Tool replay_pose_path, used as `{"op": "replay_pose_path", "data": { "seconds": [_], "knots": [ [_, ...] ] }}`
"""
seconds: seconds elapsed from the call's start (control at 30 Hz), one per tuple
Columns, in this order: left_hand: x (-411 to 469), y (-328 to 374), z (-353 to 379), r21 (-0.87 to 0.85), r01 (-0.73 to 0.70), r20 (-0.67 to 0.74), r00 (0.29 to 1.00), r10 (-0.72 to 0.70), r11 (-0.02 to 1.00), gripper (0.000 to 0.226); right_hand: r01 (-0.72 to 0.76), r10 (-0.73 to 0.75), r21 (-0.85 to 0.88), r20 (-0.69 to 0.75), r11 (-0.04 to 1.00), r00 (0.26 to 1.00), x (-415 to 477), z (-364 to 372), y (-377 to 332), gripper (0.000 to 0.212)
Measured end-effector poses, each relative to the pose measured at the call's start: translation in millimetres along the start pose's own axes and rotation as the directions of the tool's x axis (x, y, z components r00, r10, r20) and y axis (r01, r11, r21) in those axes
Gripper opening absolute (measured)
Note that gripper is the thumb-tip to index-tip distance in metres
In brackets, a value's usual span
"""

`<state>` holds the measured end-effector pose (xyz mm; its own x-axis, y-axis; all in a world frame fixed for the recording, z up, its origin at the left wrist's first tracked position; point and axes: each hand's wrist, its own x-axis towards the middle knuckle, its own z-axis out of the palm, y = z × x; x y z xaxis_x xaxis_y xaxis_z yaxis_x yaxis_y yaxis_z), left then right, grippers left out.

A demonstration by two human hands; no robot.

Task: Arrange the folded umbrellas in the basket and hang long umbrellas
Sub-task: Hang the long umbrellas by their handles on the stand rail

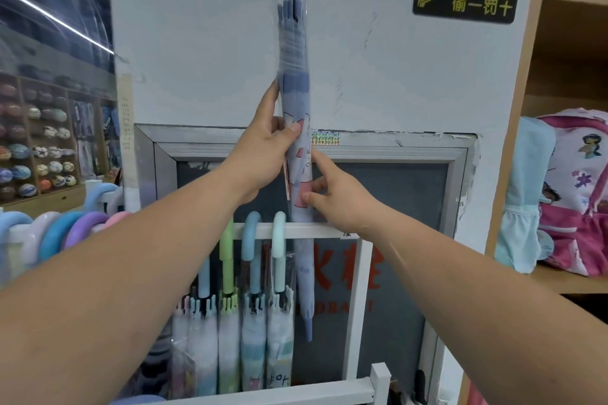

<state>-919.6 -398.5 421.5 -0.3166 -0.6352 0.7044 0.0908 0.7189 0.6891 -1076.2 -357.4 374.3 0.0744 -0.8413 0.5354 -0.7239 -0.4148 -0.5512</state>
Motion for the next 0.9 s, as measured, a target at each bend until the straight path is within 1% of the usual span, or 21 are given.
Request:
{"op": "replay_pose_path", "data": {
  "seconds": [0.03, 0.1, 0.17, 0.2, 0.3, 0.47, 0.53, 0.6, 0.8, 0.9],
  "knots": [
    [-1, -2, 0, 0.010, 0.007, -0.001, 1.000, -0.007, 1.000, 0.070, 0.026, -0.026, 0.004, -0.030, 1.000, 0.999, 0, -2, -1, 0.078],
    [-4, -10, 1, -0.032, 0.042, 0.018, 0.999, -0.042, 0.999, 0.071, 0.114, -0.099, 0.100, -0.139, 0.988, 0.985, 2, -9, -7, 0.074],
    [-9, -17, 4, -0.072, 0.085, 0.068, 0.994, -0.080, 0.994, 0.072, 0.180, -0.135, 0.193, -0.225, 0.964, 0.965, 7, -19, -15, 0.072],
    [-12, -19, 7, -0.071, 0.093, 0.097, 0.992, -0.086, 0.993, 0.071, 0.193, -0.142, 0.200, -0.242, 0.961, 0.960, 10, -24, -20, 0.071],
    [-19, -25, 17, -0.071, 0.085, 0.132, 0.988, -0.076, 0.994, 0.068, 0.176, -0.138, 0.157, -0.229, 0.972, 0.964, 18, -34, -29, 0.076],
    [-20, -35, 16, 0.020, 0.159, 0.154, 0.975, -0.160, 0.987, 0.070, 0.122, -0.098, 0.140, -0.167, 0.983, 0.981, 18, -30, -19, 0.087],
    [-20, -35, 15, 0.049, 0.160, 0.134, 0.977, -0.166, 0.986, 0.065, 0.101, -0.077, 0.166, -0.149, 0.981, 0.986, 13, -25, -10, 0.090],
    [-17, -33, 14, 0.021, 0.156, 0.081, 0.984, -0.158, 0.987, 0.061, 0.088, -0.064, 0.188, -0.132, 0.978, 0.989, 7, -19, -2, 0.092],
    [-10, -31, 14, 0.047, 0.127, 0.024, 0.992, -0.128, 0.991, 0.065, 0.039, -0.032, 0.087, -0.074, 0.995, 0.997, -6, -2, 10, 0.092],
    [-11, -37, 14, 0.092, 0.132, 0.013, 0.991, -0.134, 0.987, 0.070, 0.024, -0.015, 0.101, -0.088, 0.995, 0.996, -5, 1, 15, 0.085]
  ]
}}
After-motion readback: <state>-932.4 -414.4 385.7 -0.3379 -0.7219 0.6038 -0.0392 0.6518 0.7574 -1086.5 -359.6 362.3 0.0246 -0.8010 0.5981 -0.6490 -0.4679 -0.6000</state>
